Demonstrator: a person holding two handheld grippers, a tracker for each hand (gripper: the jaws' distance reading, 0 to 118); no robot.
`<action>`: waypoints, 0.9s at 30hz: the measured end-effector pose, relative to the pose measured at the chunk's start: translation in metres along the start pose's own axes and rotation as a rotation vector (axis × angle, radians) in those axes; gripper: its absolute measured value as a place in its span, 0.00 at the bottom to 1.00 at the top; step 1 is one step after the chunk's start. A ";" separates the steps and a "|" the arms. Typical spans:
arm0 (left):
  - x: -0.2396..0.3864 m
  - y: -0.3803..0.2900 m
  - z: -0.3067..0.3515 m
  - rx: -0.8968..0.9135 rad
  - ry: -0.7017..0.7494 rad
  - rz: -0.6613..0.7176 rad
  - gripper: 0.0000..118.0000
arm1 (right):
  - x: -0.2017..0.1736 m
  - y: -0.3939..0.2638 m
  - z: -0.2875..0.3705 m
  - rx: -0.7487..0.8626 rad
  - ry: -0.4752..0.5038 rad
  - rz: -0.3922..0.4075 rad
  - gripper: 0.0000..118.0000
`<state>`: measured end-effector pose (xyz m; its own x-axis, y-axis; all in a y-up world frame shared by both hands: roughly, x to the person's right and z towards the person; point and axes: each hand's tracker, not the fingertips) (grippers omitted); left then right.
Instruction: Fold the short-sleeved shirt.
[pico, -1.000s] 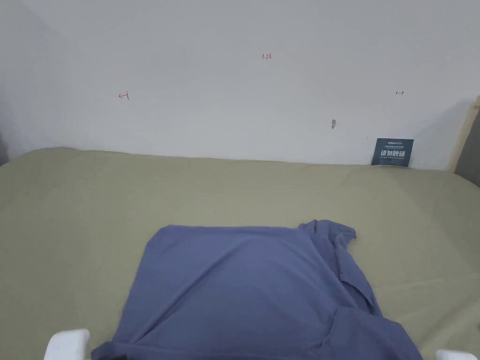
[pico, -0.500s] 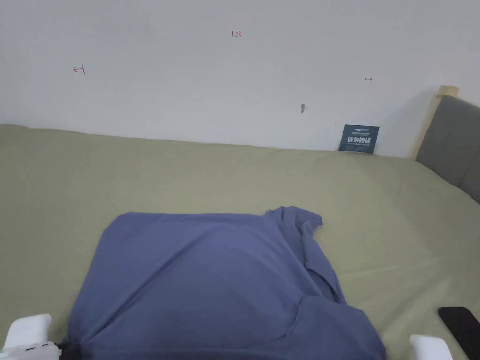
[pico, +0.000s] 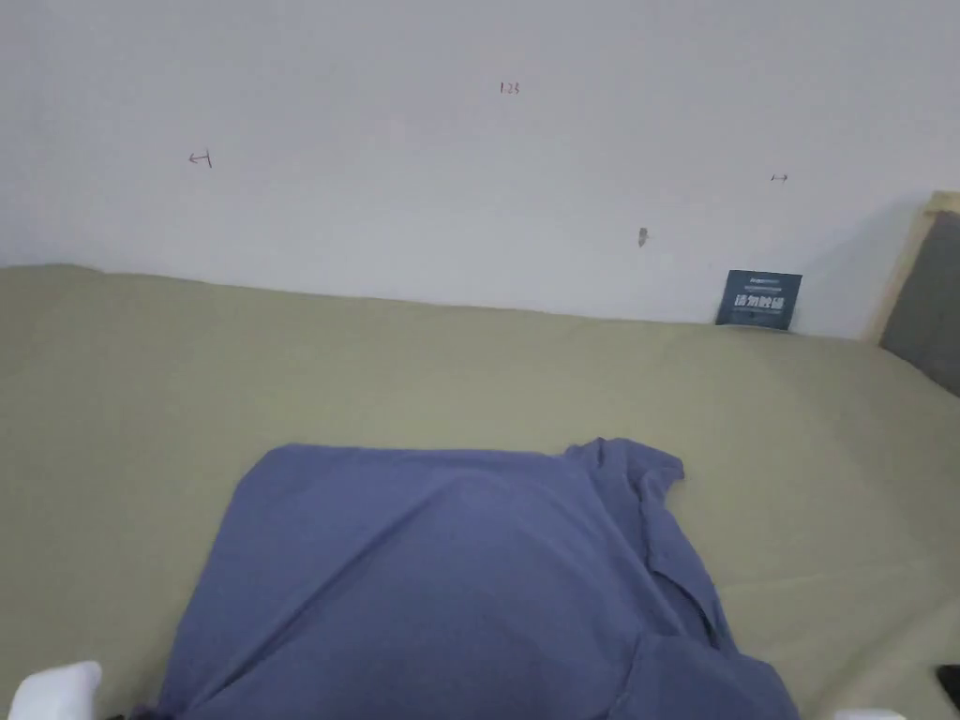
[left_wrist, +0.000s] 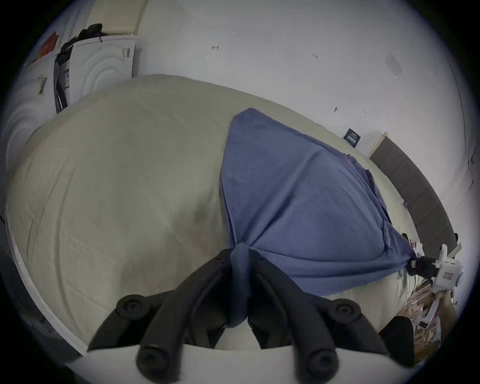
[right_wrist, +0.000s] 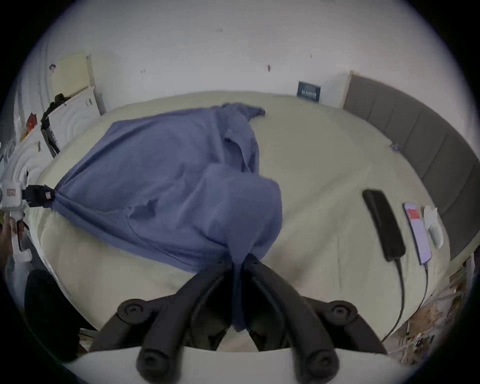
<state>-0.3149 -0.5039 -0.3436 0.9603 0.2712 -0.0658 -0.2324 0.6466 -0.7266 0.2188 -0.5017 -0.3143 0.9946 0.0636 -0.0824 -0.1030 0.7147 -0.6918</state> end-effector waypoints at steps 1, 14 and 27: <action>0.001 0.002 0.004 0.007 0.000 0.001 0.10 | -0.001 0.003 0.005 0.033 0.001 0.012 0.06; 0.014 0.111 -0.040 -0.033 0.030 0.001 0.10 | 0.026 0.120 -0.057 -0.016 0.093 -0.053 0.06; 0.014 0.162 -0.123 -0.138 0.097 -0.029 0.74 | 0.044 0.161 -0.161 -0.173 0.032 -0.119 0.46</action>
<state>-0.3196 -0.4833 -0.5462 0.9783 0.1791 -0.1041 -0.1870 0.5470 -0.8160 0.2438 -0.4959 -0.5448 0.9992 -0.0382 -0.0135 0.0114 0.5853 -0.8108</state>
